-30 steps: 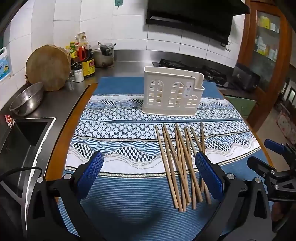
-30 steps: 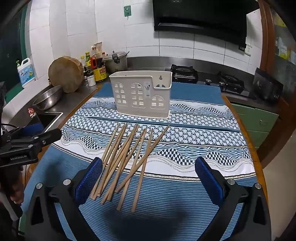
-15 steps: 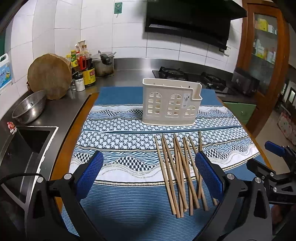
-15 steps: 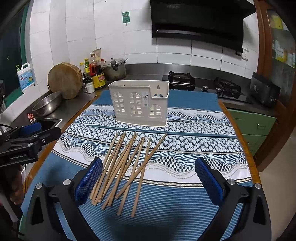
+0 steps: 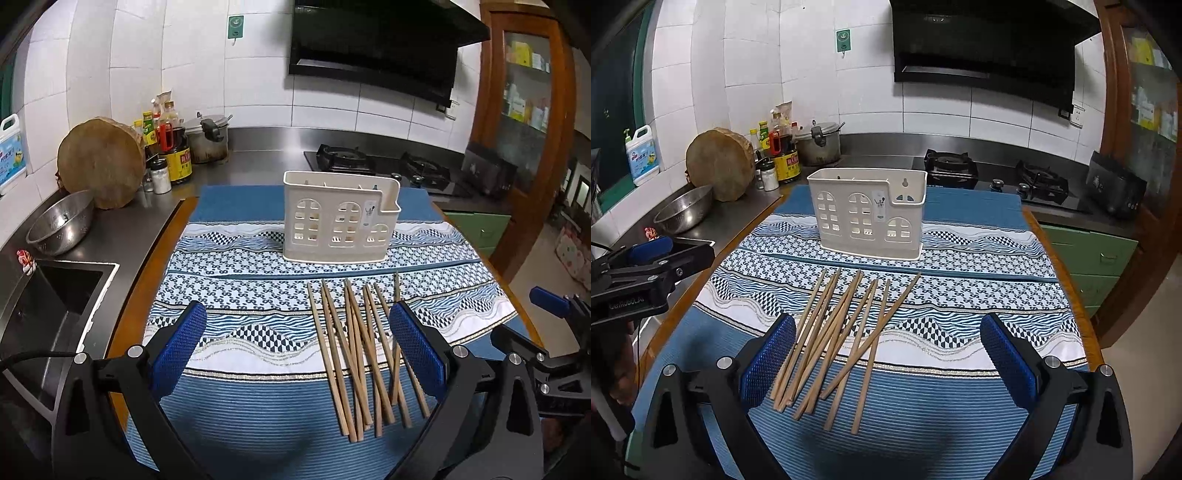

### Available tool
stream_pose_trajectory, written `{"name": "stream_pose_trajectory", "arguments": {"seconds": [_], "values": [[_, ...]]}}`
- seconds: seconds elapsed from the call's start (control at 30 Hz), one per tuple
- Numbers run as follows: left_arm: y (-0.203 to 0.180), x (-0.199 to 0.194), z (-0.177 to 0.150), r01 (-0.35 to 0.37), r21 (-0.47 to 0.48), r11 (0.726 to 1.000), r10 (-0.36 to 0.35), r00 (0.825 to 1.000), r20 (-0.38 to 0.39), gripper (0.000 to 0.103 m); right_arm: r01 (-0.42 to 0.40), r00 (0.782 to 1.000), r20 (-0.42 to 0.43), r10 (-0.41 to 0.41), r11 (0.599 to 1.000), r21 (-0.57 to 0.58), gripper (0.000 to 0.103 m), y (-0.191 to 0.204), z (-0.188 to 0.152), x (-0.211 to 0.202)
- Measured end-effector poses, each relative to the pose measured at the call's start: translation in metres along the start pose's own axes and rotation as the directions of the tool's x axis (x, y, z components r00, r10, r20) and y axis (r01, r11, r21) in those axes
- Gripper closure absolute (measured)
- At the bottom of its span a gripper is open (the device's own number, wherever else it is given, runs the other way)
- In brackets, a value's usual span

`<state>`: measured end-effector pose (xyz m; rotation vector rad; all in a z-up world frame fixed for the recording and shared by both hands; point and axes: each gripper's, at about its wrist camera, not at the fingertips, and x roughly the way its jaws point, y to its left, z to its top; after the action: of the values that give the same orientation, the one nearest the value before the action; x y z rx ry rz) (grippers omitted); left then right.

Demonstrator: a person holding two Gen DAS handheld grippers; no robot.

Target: Organize utensils

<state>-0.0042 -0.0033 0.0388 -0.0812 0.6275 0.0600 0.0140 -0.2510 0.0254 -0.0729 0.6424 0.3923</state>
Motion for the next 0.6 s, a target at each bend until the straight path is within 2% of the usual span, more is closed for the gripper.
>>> {"name": "stream_pose_trajectory", "arguments": {"seconds": [0.6], "values": [[-0.0001, -0.0013, 0.0032, -0.002, -0.002, 1.000, 0.002, 1.000, 0.007, 0.005, -0.004, 1.000, 0.002, 0.004, 1.000, 0.001, 0.006, 0.0022, -0.0008, -0.0013]]}}
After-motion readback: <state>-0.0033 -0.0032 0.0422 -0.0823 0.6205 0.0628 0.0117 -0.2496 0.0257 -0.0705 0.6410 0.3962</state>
